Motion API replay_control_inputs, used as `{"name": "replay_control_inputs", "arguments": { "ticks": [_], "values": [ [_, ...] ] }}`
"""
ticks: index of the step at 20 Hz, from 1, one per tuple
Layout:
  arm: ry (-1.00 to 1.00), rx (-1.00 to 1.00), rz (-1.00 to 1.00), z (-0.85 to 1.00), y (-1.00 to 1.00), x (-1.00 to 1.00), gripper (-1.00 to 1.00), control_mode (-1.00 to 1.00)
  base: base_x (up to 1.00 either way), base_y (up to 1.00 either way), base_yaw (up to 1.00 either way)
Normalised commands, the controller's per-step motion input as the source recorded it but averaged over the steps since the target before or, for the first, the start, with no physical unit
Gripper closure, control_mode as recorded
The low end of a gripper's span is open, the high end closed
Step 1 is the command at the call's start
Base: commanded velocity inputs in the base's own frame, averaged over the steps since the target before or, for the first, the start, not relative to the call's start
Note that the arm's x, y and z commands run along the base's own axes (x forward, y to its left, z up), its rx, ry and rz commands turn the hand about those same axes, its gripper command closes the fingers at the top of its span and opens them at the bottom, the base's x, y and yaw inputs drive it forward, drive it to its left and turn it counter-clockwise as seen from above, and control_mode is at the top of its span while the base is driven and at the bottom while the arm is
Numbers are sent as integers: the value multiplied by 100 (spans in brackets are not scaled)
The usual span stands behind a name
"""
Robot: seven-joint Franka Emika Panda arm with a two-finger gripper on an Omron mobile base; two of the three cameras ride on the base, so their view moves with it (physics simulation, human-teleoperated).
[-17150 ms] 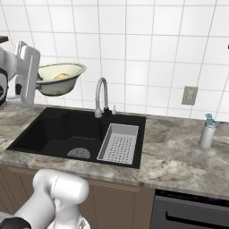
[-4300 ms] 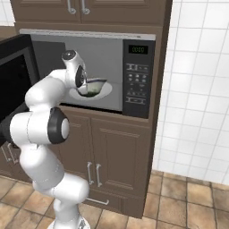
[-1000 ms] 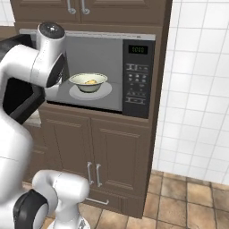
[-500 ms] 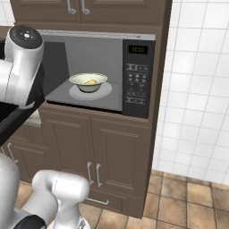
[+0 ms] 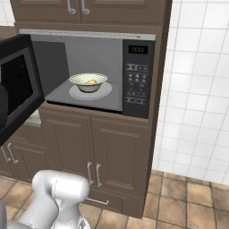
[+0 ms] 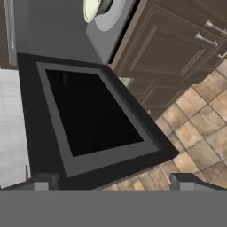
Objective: Pick the potato from the sink and place it in the bowl. Then pick the bowl and place it in the microwave. Then close the microwave door and press the start button.
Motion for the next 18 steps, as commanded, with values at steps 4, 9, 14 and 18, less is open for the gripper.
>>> {"name": "replay_control_inputs", "arguments": {
  "ticks": [4, 9, 14, 18],
  "values": [
    [-10, 0, 2, 8, 0, -100, -100, -100, 0, 0, 0],
    [-16, 0, 0, 0, 9, -100, -100, -100, 0, 0, 0],
    [-13, -6, 0, -2, 62, -100, -100, -100, 0, 0, 0],
    [-3, -16, -6, -20, 99, -60, -100, -100, 0, 0, 0]
  ]
}}
